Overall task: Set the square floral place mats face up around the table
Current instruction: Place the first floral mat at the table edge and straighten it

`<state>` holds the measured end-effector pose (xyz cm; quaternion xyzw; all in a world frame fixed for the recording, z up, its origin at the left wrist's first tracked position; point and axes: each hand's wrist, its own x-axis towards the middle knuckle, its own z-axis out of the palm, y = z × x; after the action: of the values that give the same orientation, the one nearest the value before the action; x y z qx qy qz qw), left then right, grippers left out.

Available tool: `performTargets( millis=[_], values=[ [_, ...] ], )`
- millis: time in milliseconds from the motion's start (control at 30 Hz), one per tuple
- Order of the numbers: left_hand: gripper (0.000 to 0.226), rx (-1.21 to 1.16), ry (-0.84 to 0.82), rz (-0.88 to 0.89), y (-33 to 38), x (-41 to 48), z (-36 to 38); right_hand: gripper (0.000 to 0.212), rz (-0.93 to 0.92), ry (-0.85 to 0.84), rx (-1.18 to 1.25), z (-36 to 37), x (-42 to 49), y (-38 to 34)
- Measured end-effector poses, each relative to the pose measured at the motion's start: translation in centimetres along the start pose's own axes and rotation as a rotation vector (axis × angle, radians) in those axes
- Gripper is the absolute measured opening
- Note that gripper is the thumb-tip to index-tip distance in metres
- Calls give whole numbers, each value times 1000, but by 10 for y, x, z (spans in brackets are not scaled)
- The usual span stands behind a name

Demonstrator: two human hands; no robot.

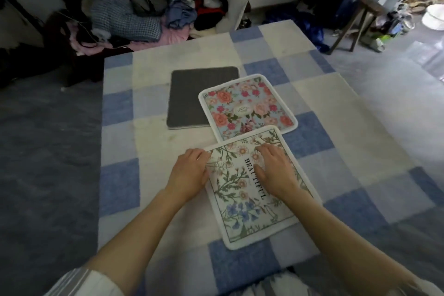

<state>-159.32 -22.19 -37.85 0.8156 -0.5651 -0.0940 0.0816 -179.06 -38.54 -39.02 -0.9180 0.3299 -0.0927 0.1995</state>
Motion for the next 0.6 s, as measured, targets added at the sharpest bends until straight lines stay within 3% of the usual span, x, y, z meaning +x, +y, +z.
performTargets(
  millis=[267,600],
  values=[
    [43,3,-83,136,-22,-30,6,44,165,41,11,22,-75,-56],
    [45,-43,-216,243,-19,-29,27,41,236,-95,-79,62,-96,-95]
  ],
)
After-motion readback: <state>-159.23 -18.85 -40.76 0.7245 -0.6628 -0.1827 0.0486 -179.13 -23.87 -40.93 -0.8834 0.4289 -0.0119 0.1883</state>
